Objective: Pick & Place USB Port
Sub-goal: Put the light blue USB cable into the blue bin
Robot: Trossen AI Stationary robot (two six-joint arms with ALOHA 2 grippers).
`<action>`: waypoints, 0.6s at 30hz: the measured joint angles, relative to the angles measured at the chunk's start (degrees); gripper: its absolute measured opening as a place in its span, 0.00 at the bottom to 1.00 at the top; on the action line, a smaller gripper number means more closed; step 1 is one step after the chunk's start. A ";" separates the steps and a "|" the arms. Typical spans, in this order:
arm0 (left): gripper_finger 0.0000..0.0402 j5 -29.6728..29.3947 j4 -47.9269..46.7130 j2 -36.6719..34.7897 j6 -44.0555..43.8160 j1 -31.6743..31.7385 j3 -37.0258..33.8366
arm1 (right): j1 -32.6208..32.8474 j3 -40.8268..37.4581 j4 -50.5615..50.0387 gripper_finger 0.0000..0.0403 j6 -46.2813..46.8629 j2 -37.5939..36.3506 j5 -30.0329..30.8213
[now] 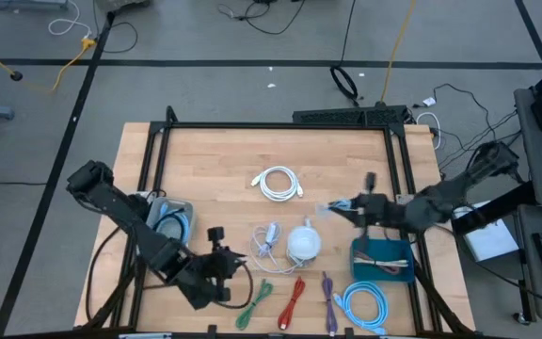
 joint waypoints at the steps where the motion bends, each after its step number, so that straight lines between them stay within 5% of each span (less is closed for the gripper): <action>1: 0.15 -0.45 -0.46 0.00 -0.61 -0.56 0.00 | 1.42 2.30 -7.69 0.02 4.07 -0.25 1.71; 4: 0.15 -2.43 -1.15 0.00 -1.64 -2.00 0.00 | 4.64 8.52 -28.91 0.02 18.14 0.96 1.94; 9: 0.16 -4.17 -1.96 0.00 -2.81 -3.12 0.00 | 7.30 13.29 -50.82 0.02 29.82 7.98 -10.95; 18: 0.16 -4.58 -5.64 0.00 -7.70 -3.42 0.00 | 12.29 13.35 -62.30 0.02 40.19 23.54 -30.78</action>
